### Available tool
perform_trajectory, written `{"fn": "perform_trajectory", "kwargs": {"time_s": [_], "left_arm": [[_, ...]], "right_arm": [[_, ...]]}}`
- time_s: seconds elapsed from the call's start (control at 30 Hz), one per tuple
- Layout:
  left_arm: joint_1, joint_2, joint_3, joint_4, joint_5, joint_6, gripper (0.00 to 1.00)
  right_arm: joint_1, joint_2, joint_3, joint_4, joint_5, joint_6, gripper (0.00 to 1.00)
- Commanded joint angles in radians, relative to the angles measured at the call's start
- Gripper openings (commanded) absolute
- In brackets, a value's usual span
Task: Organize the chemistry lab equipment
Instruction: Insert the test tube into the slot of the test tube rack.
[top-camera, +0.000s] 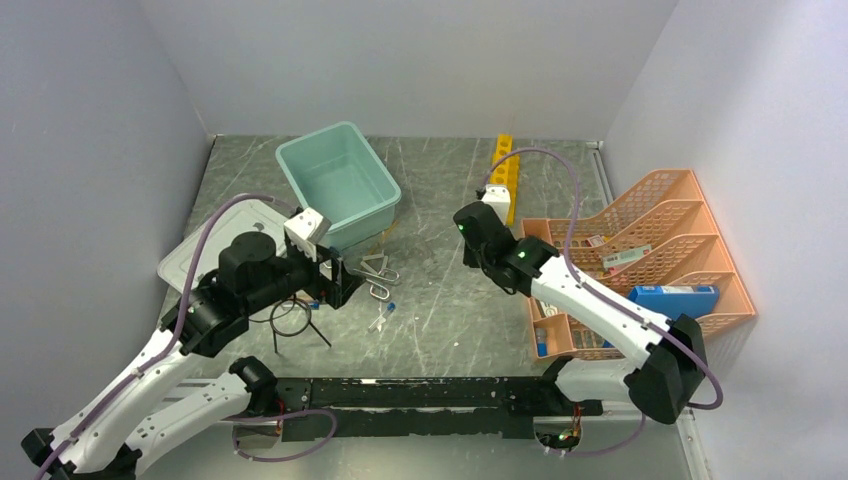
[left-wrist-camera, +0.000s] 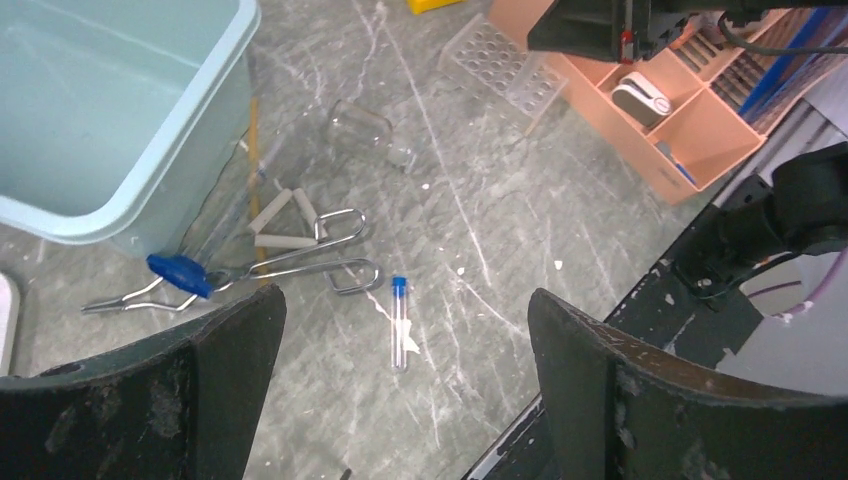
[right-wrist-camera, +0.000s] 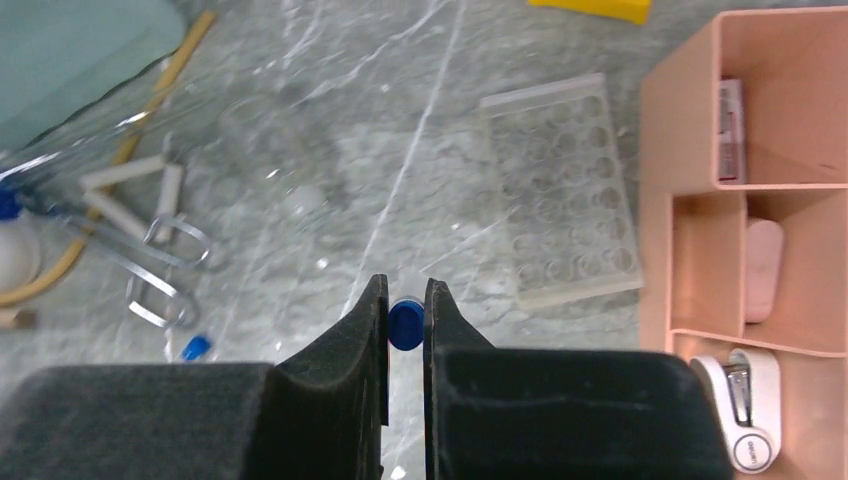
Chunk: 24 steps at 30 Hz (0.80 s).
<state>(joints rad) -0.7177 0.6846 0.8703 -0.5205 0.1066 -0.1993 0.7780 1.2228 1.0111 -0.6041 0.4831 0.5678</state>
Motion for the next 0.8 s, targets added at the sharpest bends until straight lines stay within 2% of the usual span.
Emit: {"fn": "perform_trajectory", "kwargs": {"time_s": [0.0, 0.33, 0.77], "left_arm": [[0.000, -0.030, -0.037, -0.005, -0.087, -0.015, 0.95], [-0.001, -0.058, -0.073, 0.007, -0.105, -0.018, 0.95], [-0.001, -0.072, -0.082, 0.010, -0.105, -0.018, 0.95]], "right_arm": [[-0.043, 0.044, -0.006, 0.055, 0.146, 0.042, 0.00], [-0.173, 0.156, 0.035, 0.109, 0.233, 0.061, 0.00], [-0.301, 0.267, 0.068, 0.181, 0.127, 0.087, 0.00]]}}
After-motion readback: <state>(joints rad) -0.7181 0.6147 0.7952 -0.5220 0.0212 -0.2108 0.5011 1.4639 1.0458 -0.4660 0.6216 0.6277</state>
